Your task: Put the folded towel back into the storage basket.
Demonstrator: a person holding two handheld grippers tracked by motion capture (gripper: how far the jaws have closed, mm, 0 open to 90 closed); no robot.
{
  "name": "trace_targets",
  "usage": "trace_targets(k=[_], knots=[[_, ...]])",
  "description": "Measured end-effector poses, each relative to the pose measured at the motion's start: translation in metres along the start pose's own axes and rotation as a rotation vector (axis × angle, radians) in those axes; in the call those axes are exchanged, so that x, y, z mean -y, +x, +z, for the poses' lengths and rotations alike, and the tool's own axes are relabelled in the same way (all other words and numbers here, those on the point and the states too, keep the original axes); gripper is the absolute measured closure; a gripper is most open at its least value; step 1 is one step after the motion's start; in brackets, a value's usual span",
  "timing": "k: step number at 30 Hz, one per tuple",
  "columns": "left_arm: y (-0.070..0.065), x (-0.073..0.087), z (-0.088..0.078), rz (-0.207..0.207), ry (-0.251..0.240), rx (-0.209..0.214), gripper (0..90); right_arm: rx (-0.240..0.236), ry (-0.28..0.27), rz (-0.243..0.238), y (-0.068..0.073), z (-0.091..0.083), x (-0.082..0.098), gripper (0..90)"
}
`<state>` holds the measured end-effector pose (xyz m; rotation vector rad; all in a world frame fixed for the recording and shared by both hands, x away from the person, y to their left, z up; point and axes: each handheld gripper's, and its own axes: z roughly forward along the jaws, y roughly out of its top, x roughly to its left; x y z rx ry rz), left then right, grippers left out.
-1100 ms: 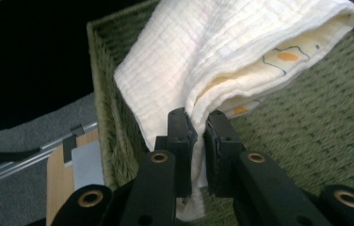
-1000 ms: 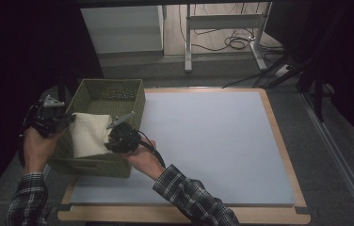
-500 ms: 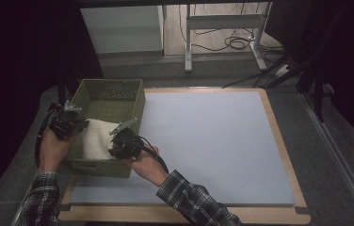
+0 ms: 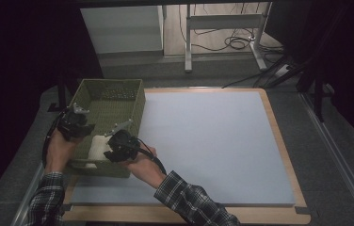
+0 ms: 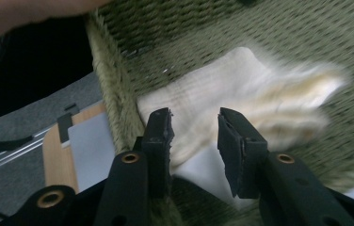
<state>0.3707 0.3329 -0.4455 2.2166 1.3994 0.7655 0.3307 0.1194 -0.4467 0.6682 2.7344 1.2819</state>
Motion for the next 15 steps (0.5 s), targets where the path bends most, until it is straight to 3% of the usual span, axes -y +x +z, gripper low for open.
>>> trace_targets(k=[7,15], knots=[[0.002,-0.002,-0.003,-0.05,-0.045,0.013,46.8,0.02,-0.036,-0.005,-0.012,-0.016,-0.004,60.8],[0.003,-0.003,0.001,-0.113,-0.061,0.053,34.3,0.035,-0.06,-0.049,-0.019,-0.026,0.001,53.3]])
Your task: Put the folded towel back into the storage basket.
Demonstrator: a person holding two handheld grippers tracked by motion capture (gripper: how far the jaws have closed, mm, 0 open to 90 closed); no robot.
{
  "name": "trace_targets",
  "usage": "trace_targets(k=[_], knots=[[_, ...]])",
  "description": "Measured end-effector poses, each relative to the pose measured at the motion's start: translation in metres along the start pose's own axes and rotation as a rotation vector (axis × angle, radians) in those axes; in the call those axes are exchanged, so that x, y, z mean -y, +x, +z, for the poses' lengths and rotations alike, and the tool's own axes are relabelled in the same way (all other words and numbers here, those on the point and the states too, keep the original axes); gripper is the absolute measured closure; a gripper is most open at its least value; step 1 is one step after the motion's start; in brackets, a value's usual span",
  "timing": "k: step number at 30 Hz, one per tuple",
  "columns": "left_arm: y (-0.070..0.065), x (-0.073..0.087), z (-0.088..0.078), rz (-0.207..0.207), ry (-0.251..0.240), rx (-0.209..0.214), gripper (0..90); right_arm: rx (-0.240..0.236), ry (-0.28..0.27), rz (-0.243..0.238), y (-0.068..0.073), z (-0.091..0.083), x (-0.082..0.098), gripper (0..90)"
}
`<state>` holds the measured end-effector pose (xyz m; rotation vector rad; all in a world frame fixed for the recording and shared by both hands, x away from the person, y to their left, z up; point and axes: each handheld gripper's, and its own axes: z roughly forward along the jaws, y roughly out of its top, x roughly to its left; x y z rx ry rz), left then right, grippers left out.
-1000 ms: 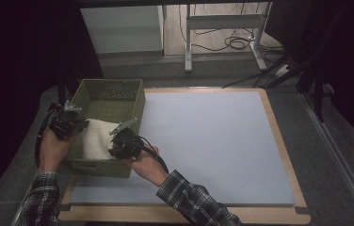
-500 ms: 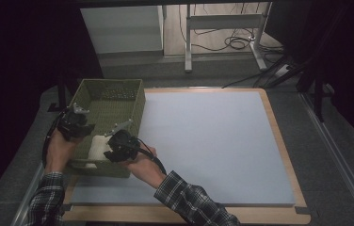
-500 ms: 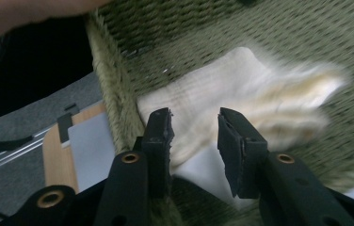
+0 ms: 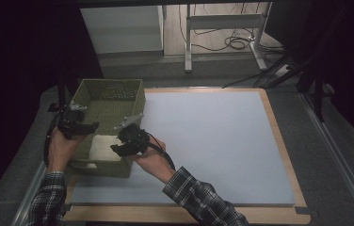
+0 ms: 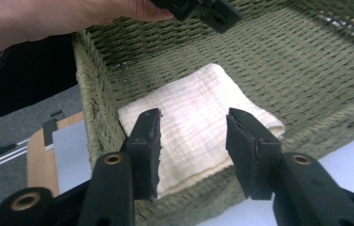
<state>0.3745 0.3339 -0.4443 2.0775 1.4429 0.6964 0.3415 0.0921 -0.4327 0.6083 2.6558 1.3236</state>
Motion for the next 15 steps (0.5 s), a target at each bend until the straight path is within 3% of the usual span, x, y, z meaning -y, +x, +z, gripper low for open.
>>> trace_targets(k=[10,15], knots=[[-0.001,-0.003,0.004,-0.066,-0.014,0.063,21.8,0.018,-0.023,-0.018,-0.01,-0.016,0.007,42.5],[-0.005,-0.004,0.007,-0.07,-0.015,0.09,18.0,0.03,-0.031,-0.032,-0.015,-0.022,0.013,38.0]])
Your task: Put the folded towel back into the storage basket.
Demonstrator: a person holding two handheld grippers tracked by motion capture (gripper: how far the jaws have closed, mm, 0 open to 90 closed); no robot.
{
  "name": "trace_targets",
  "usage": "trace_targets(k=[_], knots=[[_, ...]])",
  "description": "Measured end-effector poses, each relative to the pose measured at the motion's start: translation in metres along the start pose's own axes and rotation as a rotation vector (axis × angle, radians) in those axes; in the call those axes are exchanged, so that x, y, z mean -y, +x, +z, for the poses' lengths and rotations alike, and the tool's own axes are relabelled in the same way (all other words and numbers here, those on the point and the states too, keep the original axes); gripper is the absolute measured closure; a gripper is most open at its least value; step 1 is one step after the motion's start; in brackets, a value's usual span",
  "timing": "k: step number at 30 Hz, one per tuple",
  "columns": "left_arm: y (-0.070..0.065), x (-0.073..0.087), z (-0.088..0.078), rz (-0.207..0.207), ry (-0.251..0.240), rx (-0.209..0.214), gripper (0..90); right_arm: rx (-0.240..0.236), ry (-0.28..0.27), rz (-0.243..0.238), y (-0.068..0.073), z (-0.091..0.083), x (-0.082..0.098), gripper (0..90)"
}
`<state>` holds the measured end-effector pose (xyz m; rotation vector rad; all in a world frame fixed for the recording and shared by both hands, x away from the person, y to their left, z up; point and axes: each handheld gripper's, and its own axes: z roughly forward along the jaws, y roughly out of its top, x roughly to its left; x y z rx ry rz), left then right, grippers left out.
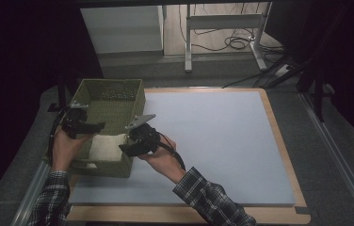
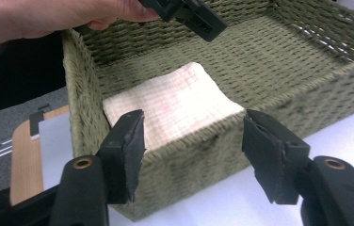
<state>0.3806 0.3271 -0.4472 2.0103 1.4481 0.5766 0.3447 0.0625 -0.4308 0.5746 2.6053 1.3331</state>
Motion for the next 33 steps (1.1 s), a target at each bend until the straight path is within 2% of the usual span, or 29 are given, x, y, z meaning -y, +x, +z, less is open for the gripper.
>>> trace_targets(k=[9,18,25,29,33], knots=[[-0.011,-0.009,0.002,-0.015,-0.026,0.07,11.1,-0.002,0.003,-0.001,-0.012,-0.014,0.014,28.9],[-0.026,-0.016,0.007,0.0,-0.023,0.098,6.9,0.007,0.01,0.03,-0.027,-0.028,0.032,23.6],[-0.039,-0.025,0.005,-0.009,-0.057,0.145,4.9,0.009,0.009,0.044,-0.038,-0.042,0.046,19.7],[-0.052,-0.032,0.003,0.01,-0.073,0.176,4.0,0.02,0.02,0.039,-0.043,-0.051,0.055,17.8],[-0.066,-0.038,0.003,0.041,-0.069,0.19,3.4,0.028,0.032,0.044,-0.05,-0.06,0.065,15.8]])
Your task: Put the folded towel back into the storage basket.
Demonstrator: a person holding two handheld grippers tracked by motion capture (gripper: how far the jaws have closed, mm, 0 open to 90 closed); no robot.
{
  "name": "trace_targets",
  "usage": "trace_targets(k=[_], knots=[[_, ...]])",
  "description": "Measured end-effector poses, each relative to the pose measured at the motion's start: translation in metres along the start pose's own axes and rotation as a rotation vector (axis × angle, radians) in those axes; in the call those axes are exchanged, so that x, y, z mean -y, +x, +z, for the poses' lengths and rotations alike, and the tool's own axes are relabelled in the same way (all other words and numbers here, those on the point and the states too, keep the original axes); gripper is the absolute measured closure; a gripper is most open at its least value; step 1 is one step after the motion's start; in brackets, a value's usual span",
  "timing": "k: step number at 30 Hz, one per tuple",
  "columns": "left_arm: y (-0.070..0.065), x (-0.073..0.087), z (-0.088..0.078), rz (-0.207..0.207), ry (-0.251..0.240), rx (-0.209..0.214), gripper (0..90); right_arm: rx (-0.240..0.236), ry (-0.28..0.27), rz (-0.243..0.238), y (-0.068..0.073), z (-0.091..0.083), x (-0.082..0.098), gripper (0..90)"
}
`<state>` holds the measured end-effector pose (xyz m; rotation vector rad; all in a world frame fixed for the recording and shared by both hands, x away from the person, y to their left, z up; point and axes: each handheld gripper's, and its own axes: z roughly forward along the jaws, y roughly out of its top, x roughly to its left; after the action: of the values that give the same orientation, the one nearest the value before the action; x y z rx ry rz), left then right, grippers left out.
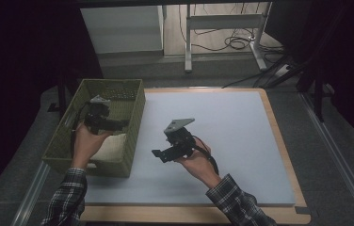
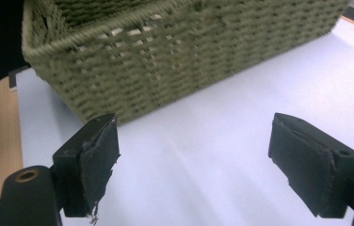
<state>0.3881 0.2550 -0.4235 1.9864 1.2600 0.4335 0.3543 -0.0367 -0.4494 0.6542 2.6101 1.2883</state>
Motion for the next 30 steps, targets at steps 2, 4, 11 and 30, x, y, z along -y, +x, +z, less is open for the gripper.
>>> trace_targets(k=[2,4,11,30], knots=[[-0.007,-0.003,0.002,0.009,0.005,0.009,3.2,0.007,0.002,0.004,-0.003,-0.005,0.005,15.1],[-0.013,-0.006,0.004,0.016,0.01,0.015,3.0,0.008,0.001,0.01,-0.007,-0.01,0.009,14.4],[-0.037,-0.018,0.016,0.051,0.058,0.031,2.7,0.024,0.018,0.02,-0.017,-0.025,0.024,11.5],[-0.099,-0.037,0.047,0.147,0.078,0.085,2.2,0.086,0.057,0.053,-0.045,-0.06,0.067,8.4]])
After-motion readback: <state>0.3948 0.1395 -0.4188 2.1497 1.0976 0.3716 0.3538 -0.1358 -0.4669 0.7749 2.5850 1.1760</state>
